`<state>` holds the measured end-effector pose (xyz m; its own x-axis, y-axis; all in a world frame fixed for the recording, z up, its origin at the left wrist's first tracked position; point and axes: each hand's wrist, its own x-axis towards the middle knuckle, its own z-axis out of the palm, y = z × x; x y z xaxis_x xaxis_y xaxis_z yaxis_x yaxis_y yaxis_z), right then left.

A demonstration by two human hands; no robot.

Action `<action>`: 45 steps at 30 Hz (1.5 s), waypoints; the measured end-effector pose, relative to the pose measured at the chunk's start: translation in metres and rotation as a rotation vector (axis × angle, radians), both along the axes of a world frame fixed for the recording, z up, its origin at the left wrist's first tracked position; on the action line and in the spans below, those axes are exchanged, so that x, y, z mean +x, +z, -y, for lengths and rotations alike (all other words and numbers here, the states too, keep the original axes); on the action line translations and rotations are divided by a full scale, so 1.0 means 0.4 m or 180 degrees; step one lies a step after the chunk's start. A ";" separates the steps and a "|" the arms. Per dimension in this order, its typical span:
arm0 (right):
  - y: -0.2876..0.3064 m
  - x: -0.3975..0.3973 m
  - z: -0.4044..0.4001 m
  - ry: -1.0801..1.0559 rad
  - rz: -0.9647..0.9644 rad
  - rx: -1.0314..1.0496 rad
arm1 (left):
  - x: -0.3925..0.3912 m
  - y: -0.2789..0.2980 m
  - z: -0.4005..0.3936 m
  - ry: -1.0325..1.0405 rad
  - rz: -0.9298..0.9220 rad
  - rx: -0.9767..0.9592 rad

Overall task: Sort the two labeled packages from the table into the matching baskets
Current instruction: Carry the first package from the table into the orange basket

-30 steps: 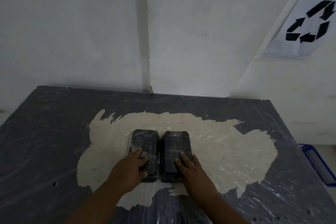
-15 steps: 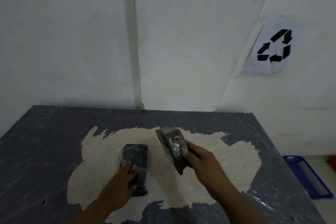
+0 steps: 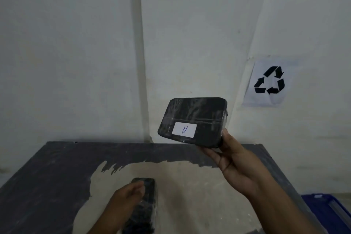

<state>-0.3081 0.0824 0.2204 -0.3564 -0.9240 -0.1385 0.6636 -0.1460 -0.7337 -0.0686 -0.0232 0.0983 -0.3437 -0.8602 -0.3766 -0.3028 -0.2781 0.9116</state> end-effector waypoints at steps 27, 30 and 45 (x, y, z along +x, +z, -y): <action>-0.025 0.004 -0.063 0.0276 -0.0696 0.0444 | -0.191 0.314 -0.112 0.0257 -0.2357 0.0506; -0.034 -0.013 -0.068 -0.0101 -0.1169 0.0725 | -0.172 0.322 -0.078 0.0223 -0.2147 0.0351; 0.046 -0.046 -0.055 -0.0644 -0.3692 0.1000 | -0.089 0.438 0.085 -0.0846 -0.0232 -0.1550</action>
